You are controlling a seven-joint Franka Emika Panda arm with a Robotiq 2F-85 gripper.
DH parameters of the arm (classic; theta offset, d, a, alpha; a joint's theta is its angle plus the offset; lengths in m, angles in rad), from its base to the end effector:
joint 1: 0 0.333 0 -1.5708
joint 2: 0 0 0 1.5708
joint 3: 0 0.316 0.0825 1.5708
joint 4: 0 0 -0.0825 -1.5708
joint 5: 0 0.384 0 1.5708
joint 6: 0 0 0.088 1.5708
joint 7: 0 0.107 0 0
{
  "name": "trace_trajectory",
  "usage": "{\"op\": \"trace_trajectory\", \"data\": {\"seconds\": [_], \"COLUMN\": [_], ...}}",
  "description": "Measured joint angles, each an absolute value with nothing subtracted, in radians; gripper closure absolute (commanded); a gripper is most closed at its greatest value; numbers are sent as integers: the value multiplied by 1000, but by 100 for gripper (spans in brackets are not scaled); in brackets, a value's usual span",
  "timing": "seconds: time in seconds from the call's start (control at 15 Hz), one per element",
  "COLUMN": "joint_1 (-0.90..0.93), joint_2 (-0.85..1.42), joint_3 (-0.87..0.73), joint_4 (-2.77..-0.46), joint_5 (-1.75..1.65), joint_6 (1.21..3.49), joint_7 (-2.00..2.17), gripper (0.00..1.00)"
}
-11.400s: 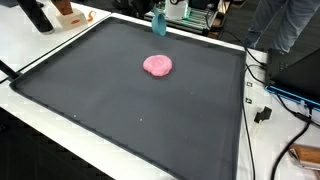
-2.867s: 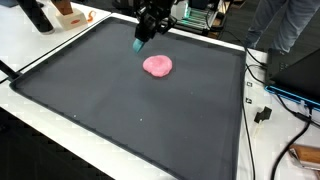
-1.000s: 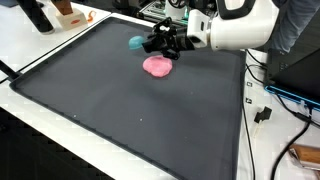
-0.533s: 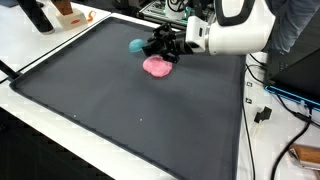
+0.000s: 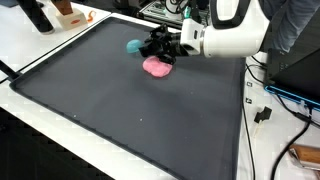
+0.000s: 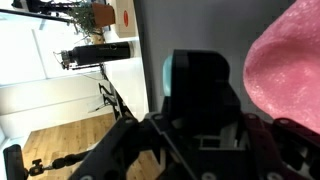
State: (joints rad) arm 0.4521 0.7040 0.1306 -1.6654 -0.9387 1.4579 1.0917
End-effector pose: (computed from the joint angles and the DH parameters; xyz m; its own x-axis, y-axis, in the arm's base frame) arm 0.5528 0.2435 0.1961 0.9922 -0.0668 0.1051 -0.1230 -0.3922 0.9116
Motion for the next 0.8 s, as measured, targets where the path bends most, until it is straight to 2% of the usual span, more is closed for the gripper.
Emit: {"op": "trace_trajectory", "data": {"seconds": [0.8], "joint_1": [378], "joint_2": [697], "joint_3": [118], "joint_4": [-1660], "joint_5": [-939], "joint_6": [1472], "joint_7": [1027], "gripper": [75]}}
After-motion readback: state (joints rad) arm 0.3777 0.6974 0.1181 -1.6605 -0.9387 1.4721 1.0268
